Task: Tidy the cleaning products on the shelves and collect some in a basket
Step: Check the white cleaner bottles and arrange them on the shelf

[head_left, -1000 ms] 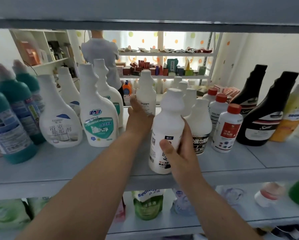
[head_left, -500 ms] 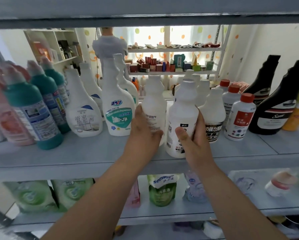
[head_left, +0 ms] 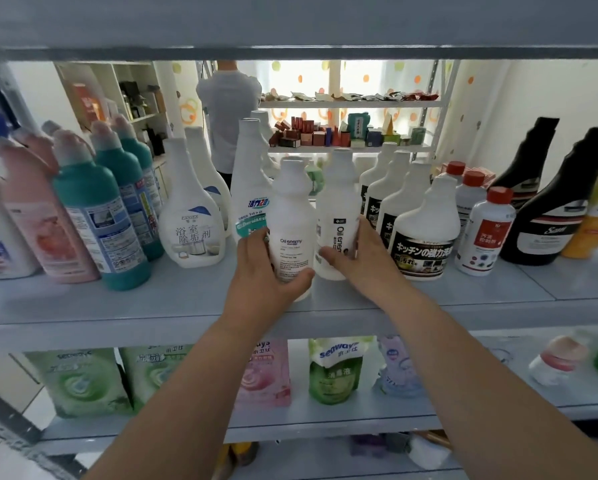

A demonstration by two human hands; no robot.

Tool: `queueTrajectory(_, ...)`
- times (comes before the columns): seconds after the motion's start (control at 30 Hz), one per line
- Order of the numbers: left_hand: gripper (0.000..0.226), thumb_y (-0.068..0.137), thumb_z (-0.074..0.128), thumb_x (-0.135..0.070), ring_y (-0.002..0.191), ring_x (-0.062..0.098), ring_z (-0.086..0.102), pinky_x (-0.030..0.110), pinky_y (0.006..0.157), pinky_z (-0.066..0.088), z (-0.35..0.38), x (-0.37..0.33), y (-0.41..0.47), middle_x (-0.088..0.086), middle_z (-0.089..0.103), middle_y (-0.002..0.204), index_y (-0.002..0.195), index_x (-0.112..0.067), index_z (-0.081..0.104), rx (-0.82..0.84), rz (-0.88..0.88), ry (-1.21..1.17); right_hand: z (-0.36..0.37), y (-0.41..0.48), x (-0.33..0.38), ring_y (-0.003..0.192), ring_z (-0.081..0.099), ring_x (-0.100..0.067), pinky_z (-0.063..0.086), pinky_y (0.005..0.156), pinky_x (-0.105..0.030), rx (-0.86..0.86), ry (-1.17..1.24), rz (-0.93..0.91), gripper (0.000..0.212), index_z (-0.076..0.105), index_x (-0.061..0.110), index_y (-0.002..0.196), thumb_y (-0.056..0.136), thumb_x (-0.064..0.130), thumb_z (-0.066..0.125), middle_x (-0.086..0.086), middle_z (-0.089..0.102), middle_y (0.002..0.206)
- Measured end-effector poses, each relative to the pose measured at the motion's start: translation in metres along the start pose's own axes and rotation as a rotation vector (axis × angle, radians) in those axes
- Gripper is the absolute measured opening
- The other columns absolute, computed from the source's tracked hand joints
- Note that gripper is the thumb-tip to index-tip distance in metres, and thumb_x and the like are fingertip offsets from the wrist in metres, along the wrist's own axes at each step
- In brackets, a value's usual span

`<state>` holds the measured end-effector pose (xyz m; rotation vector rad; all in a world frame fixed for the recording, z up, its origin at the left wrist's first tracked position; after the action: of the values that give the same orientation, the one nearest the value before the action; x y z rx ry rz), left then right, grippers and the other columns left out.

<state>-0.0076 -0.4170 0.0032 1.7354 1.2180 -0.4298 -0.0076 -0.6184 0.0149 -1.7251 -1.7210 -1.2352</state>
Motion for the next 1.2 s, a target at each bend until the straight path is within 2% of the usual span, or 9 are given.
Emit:
queueTrajectory(0.2,0.094,0.068,0.080,-0.058,0.116,0.017,0.056,0.044,0.095,0.056,0.009,0.006,0.004,-0.008,0.043,0.130,0.145,-0.028,0.035,0.054,-0.031,-0.044,0.012,0.056,-0.004,0.122,0.063,-0.022,0.052,0.104,-0.047,0.002,0.001,0.071,0.056,0.050,0.016,0.137,0.092,0.036,0.076,-0.002,0.066,0.131)
queueTrajectory(0.33,0.095,0.062,0.072,-0.071,0.113,0.009,0.058,0.035,0.091,0.057,0.007,0.013,0.005,-0.009,0.050,0.133,0.143,-0.034,0.038,0.085,-0.077,-0.082,0.019,0.085,-0.017,0.119,0.063,-0.024,0.053,0.102,-0.048,-0.004,-0.019,0.117,0.052,0.051,0.017,0.136,0.095,0.042,0.070,-0.002,0.066,0.131)
queueTrajectory(0.5,0.082,0.063,0.070,-0.075,0.111,0.006,0.060,0.032,0.088,0.057,0.009,0.016,0.007,-0.013,0.053,0.128,0.131,-0.037,0.046,0.096,-0.091,-0.075,0.028,0.103,-0.033,0.128,0.059,-0.028,0.048,0.107,-0.050,-0.030,0.002,0.133,0.056,0.039,0.020,0.146,0.100,0.041,0.063,-0.002,0.061,0.142)
queueTrajectory(0.63,0.079,0.063,0.071,-0.074,0.109,0.005,0.059,0.027,0.085,0.054,0.010,0.018,0.010,-0.012,0.053,0.127,0.129,-0.039,0.046,0.102,-0.094,-0.078,0.032,0.108,-0.037,0.137,0.053,-0.031,0.042,0.114,-0.052,0.025,-0.040,0.174,0.076,0.014,0.019,0.163,0.104,0.047,0.053,-0.004,0.055,0.151)
queueTrajectory(0.73,0.080,0.063,0.069,-0.074,0.106,-0.001,0.058,0.020,0.081,0.049,0.010,0.017,0.010,-0.012,0.055,0.127,0.130,-0.037,0.047,0.123,-0.091,-0.097,0.031,0.104,-0.040,0.138,0.051,-0.034,0.040,0.115,-0.051,0.064,-0.194,0.249,0.075,0.016,0.017,0.162,0.104,0.055,0.044,-0.005,0.054,0.153)
queueTrajectory(0.8,0.079,0.066,0.069,-0.069,0.110,0.006,0.060,0.029,0.088,0.054,0.009,0.017,0.009,-0.009,0.058,0.130,0.133,-0.034,0.047,0.137,-0.088,-0.111,0.030,0.097,-0.037,0.142,0.047,-0.035,0.037,0.117,-0.050,0.096,-0.303,0.261,0.072,0.019,0.012,0.160,0.103,0.049,0.045,-0.007,0.049,0.157)
queueTrajectory(0.9,0.065,0.076,0.075,-0.055,0.114,0.011,0.062,0.037,0.094,0.055,0.009,0.017,0.009,-0.010,0.061,0.130,0.132,-0.035,0.049,0.168,-0.084,-0.108,0.031,0.070,-0.030,0.152,0.028,-0.036,0.026,0.124,-0.053,0.188,-0.472,0.249,0.065,0.023,0.011,0.160,0.102,0.034,0.041,-0.014,0.032,0.164)
queueTrajectory(1.07,0.051,0.069,0.068,-0.062,0.090,-0.028,0.054,0.009,0.072,0.041,0.004,0.009,0.007,-0.038,0.059,0.099,0.113,-0.053,0.044,0.164,-0.078,-0.102,0.024,0.005,-0.025,0.154,0.023,-0.036,0.022,0.123,-0.049,0.281,-0.760,0.088,0.060,0.035,0.017,0.157,0.106,0.048,0.026,-0.017,0.029,0.166)
queueTrajectory(1.2,0.046,0.082,0.078,-0.042,0.087,-0.017,0.056,0.011,0.071,0.041,0.001,0.008,0.005,-0.035,0.058,0.096,0.115,-0.046,0.046,0.164,-0.104,-0.114,0.021,-0.048,-0.016,0.154,0.026,-0.034,0.019,0.124,-0.043,0.252,-0.782,-0.062,0.053,0.038,0.019,0.156,0.109,0.045,0.031,-0.017,0.034,0.164)
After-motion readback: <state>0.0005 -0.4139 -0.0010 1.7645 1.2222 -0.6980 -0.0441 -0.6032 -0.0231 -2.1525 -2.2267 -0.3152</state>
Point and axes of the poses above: each hand's wrist, its own y-axis towards the middle knuckle, its own z-axis out of the palm, x = y × z, the point moved 3 cm from there along y, towards the middle knuckle
